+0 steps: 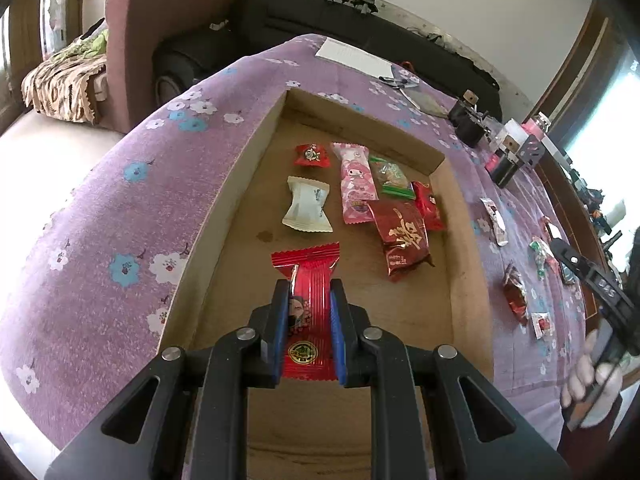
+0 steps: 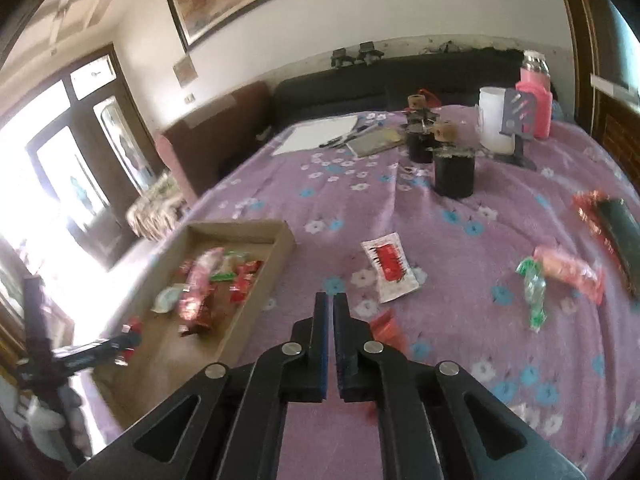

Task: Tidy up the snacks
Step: 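Grasp red cartoon packet with left gripper and drop it in tray while right carries packets, then carry the red-gold packet over the tray and open the right gripper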

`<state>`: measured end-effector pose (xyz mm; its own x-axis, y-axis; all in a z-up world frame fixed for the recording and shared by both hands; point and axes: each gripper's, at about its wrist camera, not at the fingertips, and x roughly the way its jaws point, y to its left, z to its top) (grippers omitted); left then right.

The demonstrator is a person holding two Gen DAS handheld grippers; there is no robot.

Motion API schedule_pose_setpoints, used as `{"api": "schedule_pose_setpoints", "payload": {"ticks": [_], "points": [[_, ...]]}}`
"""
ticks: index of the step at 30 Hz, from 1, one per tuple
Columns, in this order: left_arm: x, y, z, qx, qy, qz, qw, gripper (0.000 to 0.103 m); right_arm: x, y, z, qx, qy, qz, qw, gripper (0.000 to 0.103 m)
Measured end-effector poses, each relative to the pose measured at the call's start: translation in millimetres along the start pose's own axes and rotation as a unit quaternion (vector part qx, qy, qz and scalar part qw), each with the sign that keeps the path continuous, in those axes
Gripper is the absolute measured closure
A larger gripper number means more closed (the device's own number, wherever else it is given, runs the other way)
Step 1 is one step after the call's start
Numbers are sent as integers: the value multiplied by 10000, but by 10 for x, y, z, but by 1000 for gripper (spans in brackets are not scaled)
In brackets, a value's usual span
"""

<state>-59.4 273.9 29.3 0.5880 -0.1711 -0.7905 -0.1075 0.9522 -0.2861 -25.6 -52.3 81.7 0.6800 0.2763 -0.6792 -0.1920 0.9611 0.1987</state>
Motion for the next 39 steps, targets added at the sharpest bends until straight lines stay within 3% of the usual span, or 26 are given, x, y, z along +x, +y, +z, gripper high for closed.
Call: {"api": "schedule_pose_setpoints", "payload": {"ticks": [1,2,3,8,10,13,14,17,20,23,27,32,39], "points": [[8,9,4,1,9,-7,10000,87,45,-39,-8,-9,68,-70,10000,61],[23,27,6,-6,28,-17,10000,87,86,-72,-14,-21,159,-109,9998,50],[42,36,11,-5,52,-3,10000,87,152,-104,-38,-58,340,-173,9993,50],[165,46,93,46,204,245,9995,85,422,-135,-252,-352,1052,-174,9937,50],[171,23,132,103,203,302,9993,84,486,-134,-302,-365,1086,-124,9933,50],[99,-6,170,168,80,330,9993,68,539,-83,-368,-472,1215,-267,9911,51],[53,-6,179,157,2,314,9994,61,531,-52,-399,-578,1168,-399,9907,61],[-98,23,178,71,-240,244,9994,59,479,-16,-456,-642,1130,-455,9905,68],[-235,74,151,-79,-412,126,9990,59,385,-35,-426,-542,1004,-489,9923,72],[-352,136,104,-222,-547,60,9982,59,144,-28,-259,-265,586,-387,9972,72],[-406,244,54,-543,-585,-68,9968,54,-89,364,-80,-413,326,251,9983,72],[-447,366,-10,-741,-591,-179,9953,54,125,1131,-132,-1062,695,874,9881,72],[-522,581,-57,-967,-654,-197,9930,54,624,1898,-425,-1673,1240,1022,9727,72]]}}
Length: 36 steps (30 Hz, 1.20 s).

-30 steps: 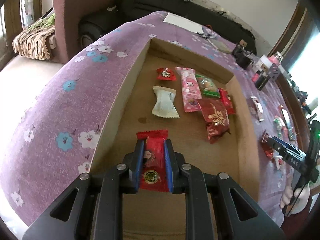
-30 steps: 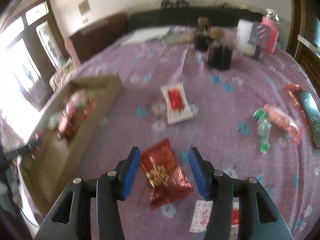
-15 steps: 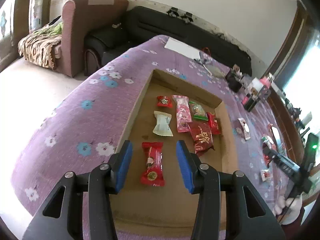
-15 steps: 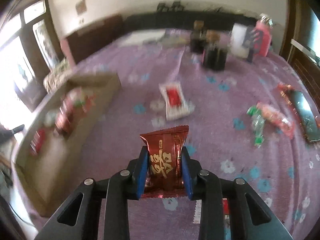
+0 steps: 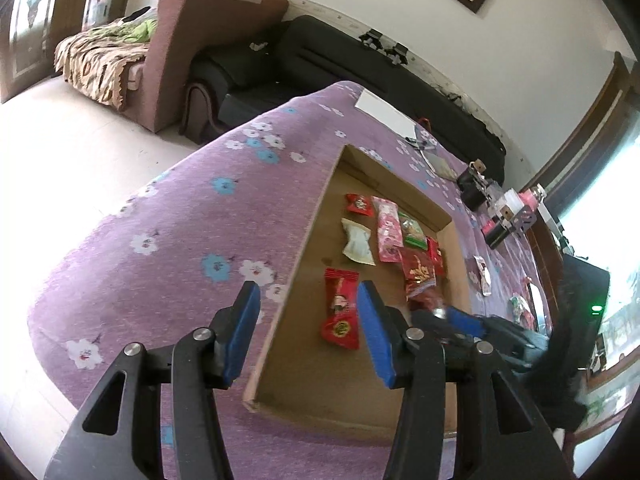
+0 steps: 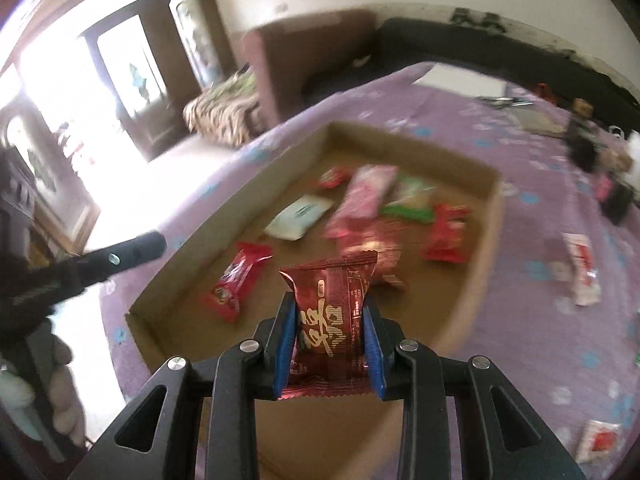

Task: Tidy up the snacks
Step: 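Carry the red-gold packet over the tray and open the right gripper, then grasp white-red sachet with left gripper while right grasps another white-red sachet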

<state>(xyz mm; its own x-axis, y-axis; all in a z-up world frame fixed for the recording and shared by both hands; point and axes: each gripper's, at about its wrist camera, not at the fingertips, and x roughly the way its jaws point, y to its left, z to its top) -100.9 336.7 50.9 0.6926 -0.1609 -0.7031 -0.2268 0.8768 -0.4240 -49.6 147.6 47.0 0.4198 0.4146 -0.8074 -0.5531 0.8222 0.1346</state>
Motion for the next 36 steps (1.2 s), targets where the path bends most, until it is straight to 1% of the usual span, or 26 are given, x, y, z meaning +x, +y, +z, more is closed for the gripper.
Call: {"api": "schedule_pose_setpoints", "payload": {"ticks": [2,4,6,8,11,13,15,17,19,21,23,26,30,33,36], "points": [[-3,49,2,-57,-3,-12,10000,54,95,62,17,-45,20,-39,10000,69],[-4,89,-3,-107,7,-38,9999,54,133,94,37,-7,-2,34,10000,69],[-11,96,-15,-120,8,-66,9999,54,89,98,35,79,-79,148,9998,64],[-9,74,-25,-106,14,-112,9999,54,-33,68,28,154,-254,198,9994,52],[-13,7,-57,-59,44,-207,9998,54,-217,-26,35,297,-505,253,9980,50],[-26,-59,-78,11,58,-253,9997,54,-341,-107,10,374,-634,205,9971,50],[-49,-136,-102,86,60,-313,9995,54,-515,-275,-51,496,-805,91,9955,50],[-62,-219,-128,162,69,-364,9992,54,-652,-486,-109,642,-898,-124,9938,48],[-63,-297,-163,231,96,-439,9987,53,-758,-789,-162,888,-962,-400,9906,45],[-56,-381,-204,313,110,-513,9981,49,-831,-1097,-205,1215,-973,-588,9861,45],[-28,-480,-249,425,160,-600,9972,49,-877,-1521,-269,1696,-948,-806,9776,45],[35,-606,-305,573,296,-700,9955,49,-820,-1952,-259,2021,-827,-1125,9693,45],[77,-694,-339,706,432,-726,9939,49,-590,-2229,-44,2003,-551,-1331,9691,45],[68,-723,-340,769,448,-693,9936,49,-305,-2423,126,2157,-303,-1308,9672,45],[58,-723,-335,793,430,-653,9938,49,-33,-2545,178,2307,26,-1266,9647,46]]}}
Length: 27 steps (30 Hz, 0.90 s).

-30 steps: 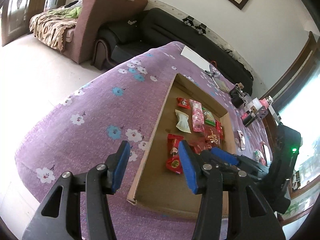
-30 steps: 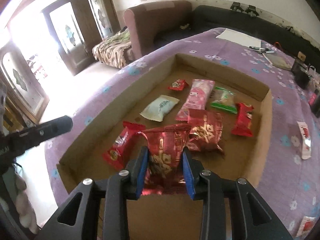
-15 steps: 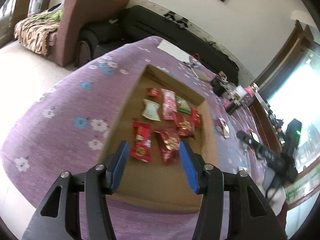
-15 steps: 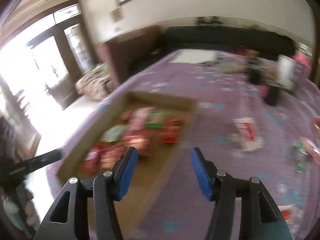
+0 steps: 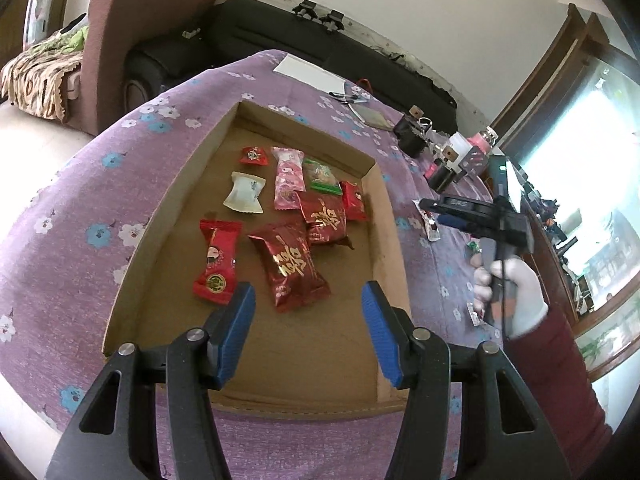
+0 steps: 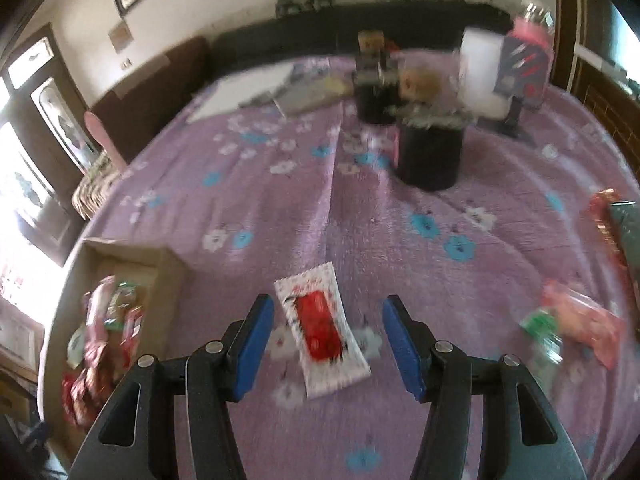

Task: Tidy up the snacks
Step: 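Grasp white-red sachet with left gripper while right grasps another white-red sachet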

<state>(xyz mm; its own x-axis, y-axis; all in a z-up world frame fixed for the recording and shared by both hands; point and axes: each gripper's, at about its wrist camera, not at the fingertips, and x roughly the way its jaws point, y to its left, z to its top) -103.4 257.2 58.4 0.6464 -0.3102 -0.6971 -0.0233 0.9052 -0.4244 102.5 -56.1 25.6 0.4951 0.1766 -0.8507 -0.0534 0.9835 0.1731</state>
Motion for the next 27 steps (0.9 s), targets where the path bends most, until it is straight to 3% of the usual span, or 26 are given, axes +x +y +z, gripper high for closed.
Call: {"api": "schedule_pose_setpoints", "payload": {"ticks": [2,3,7,10,13,16,18,20,27], "points": [[17,6,6,-17,-2,36,10000,49,81,-14,-3,73,-2,-19,10000,76],[31,15,6,-35,6,43,10000,49,71,-17,-12,74,-15,42,10000,85],[94,-44,-12,-13,94,-34,9999,49,-36,-21,-192,99,228,444,9987,89],[104,-158,-40,145,134,-117,9997,49,-207,38,-515,-73,416,678,9968,89],[93,-289,-69,309,152,-205,9992,49,-395,47,-859,-191,749,1103,9909,84],[75,-413,-111,456,184,-328,9982,49,-777,-209,-1011,122,330,1471,9885,83],[69,-496,-152,578,225,-382,9973,49,-1032,-437,-1041,324,-85,1390,9897,69],[79,-573,-183,672,261,-425,9965,49,-1298,-744,-1113,555,-526,1010,9919,44],[272,-960,-349,1021,664,-667,9903,49,-1242,-1113,-1398,832,-275,598,9944,43]]}}
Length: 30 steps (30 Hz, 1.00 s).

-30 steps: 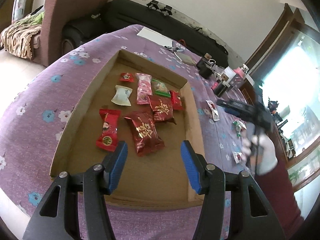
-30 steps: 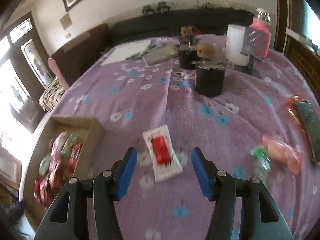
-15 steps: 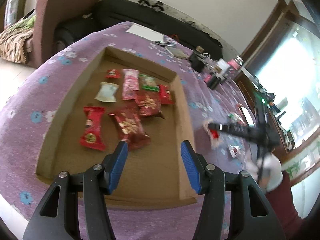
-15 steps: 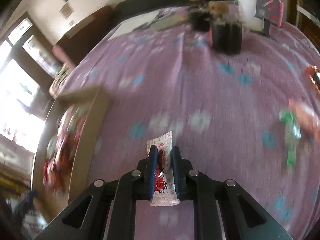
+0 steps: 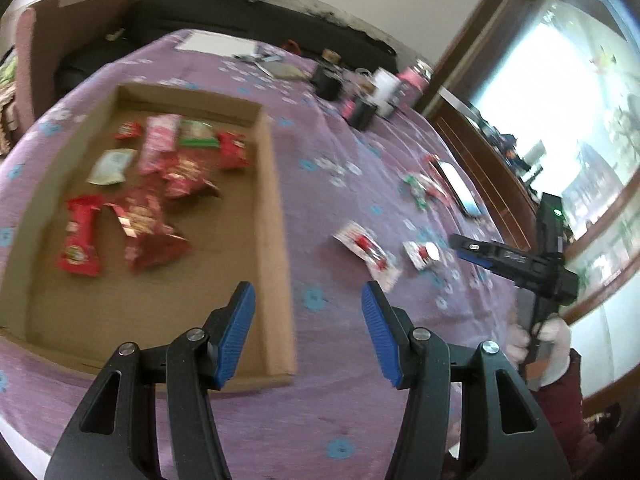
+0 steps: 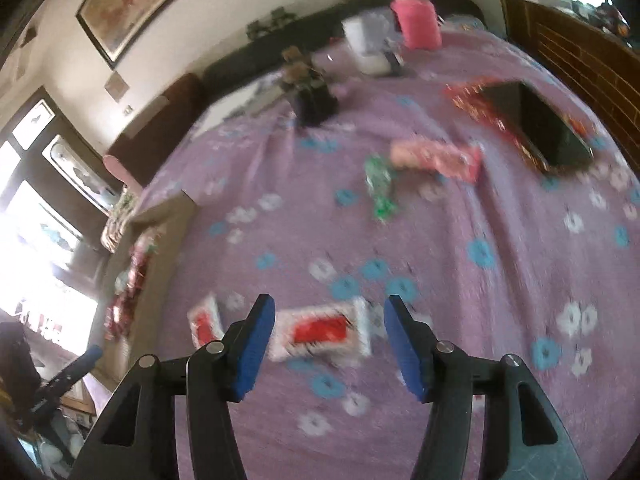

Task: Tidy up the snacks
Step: 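Grasp white-red sachet with left gripper while right grasps another white-red sachet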

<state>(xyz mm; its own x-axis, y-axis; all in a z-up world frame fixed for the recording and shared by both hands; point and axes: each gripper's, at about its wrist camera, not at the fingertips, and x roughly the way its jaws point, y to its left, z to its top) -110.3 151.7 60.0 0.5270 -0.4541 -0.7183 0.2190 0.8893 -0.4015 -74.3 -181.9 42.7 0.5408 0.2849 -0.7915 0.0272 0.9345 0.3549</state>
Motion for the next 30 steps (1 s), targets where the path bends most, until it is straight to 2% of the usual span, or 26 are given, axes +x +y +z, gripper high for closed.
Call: {"api": "schedule_pose_setpoints", "payload": {"ticks": [2,4,6,8,10,11,15,20,21,22,23,24,26,30], "points": [[29,-100,-21,117,71,-21,9999,49,27,-5,-84,68,84,-163,9998,43],[31,-172,-37,208,98,-15,9997,49,30,0,-158,229,62,-152,9996,43],[47,-219,-35,282,113,-3,9995,49,-16,18,-278,399,43,120,9991,43],[89,-261,-30,297,150,1,9994,49,41,57,-344,535,225,522,9969,43],[138,-301,-34,289,209,-48,9994,49,129,76,-313,583,361,560,9961,43],[164,-327,-45,300,239,-77,9992,49,188,76,-264,565,339,457,9968,46],[184,-410,-81,428,308,-52,9986,49,328,104,-12,587,267,270,9976,45],[196,-469,-61,482,307,53,9984,49,513,437,96,-221,251,-542,9980,43],[213,-495,-56,513,325,74,9981,49,515,478,69,-426,234,-717,9962,45],[237,-518,-50,538,351,80,9979,49,517,512,33,-612,208,-871,9941,51],[260,-538,-47,554,376,73,9977,49,506,523,2,-738,179,-1000,9921,67],[312,-573,-38,562,441,47,9974,49,483,513,-30,-856,165,-1076,9904,71],[429,-629,-13,558,554,43,9969,49,427,445,-65,-854,174,-931,9918,72],[732,-767,54,656,754,174,9948,49,290,238,-121,-739,62,-976,9925,72]]}}
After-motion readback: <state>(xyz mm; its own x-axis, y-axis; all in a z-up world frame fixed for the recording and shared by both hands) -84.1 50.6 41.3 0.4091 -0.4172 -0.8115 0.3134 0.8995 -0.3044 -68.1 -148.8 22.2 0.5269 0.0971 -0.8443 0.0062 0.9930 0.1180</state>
